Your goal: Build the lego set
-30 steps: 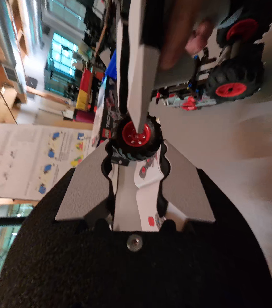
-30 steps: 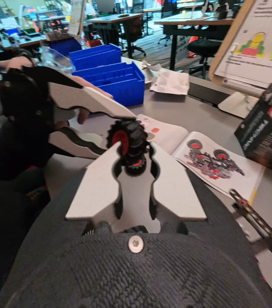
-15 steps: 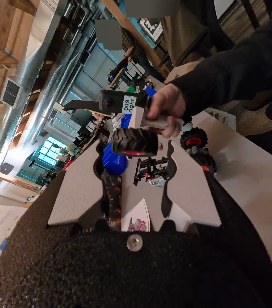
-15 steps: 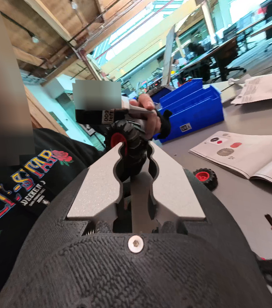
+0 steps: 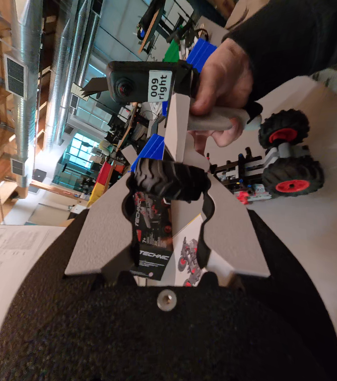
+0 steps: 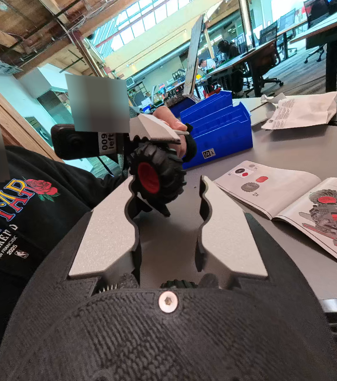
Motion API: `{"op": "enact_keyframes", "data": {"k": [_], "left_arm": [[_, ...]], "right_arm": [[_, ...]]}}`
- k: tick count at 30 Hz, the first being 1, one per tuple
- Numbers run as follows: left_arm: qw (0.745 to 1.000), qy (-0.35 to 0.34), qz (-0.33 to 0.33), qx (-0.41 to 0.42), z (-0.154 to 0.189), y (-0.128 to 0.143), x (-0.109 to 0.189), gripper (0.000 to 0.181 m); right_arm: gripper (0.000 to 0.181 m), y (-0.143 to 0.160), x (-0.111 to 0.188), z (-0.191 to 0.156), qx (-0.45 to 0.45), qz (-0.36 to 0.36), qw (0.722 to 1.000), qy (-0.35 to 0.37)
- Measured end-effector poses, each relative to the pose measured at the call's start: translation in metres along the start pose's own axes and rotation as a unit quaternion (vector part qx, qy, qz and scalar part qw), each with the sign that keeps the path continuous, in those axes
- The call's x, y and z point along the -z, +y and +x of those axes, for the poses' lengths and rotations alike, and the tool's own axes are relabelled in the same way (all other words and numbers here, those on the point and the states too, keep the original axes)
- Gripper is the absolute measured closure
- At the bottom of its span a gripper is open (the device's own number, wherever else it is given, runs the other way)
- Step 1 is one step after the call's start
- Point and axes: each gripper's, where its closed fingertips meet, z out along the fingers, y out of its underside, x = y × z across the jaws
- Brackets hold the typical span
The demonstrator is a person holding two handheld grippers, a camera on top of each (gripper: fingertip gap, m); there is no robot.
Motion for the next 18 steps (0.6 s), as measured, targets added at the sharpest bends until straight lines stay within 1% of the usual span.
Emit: {"op": "enact_keyframes", "data": {"k": [2,3,5,8,10,11,12,14,16,18], "left_arm": [[1.0,-0.004,-0.006,-0.014,-0.001,0.0,-0.006,0.118],[1.0,-0.006,-0.014,-0.019,-0.001,0.002,-0.009,0.118],[0.998,-0.011,-0.038,-0.044,-0.001,0.008,-0.015,0.119],[0.998,-0.014,-0.042,-0.05,-0.003,0.009,-0.019,0.118],[0.999,-0.018,-0.019,-0.031,-0.008,0.004,-0.018,0.118],[1.0,-0.02,-0.011,-0.02,-0.011,0.003,-0.017,0.118],[1.0,-0.025,-0.007,-0.011,-0.016,0.005,-0.015,0.118],[0.999,-0.045,0.007,0.008,-0.026,0.005,-0.012,0.124],[0.999,-0.034,-0.006,0.032,-0.027,0.012,-0.015,0.124],[0.999,-0.024,0.005,0.042,-0.024,0.019,-0.018,0.125]], "right_arm": [[0.128,-0.001,-0.001,-0.005,-0.002,-0.003,1.0,-0.018],[0.126,0.0,-0.001,-0.005,0.001,-0.009,1.0,-0.015],[0.123,0.003,-0.003,0.005,0.026,-0.029,0.999,0.025],[0.127,0.003,-0.003,0.006,0.041,-0.042,0.998,0.025],[0.131,-0.004,-0.002,0.001,0.04,-0.024,0.999,0.0],[0.138,-0.01,-0.001,0.001,0.034,-0.01,0.999,-0.008],[0.161,-0.018,0.002,0.002,0.026,0.013,1.0,-0.012],[0.161,-0.03,0.005,0.013,0.016,0.048,0.999,0.006],[0.16,-0.028,0.0,0.02,0.007,0.053,0.998,0.015],[0.161,-0.023,0.0,0.027,-0.014,0.045,0.999,0.005]]}}
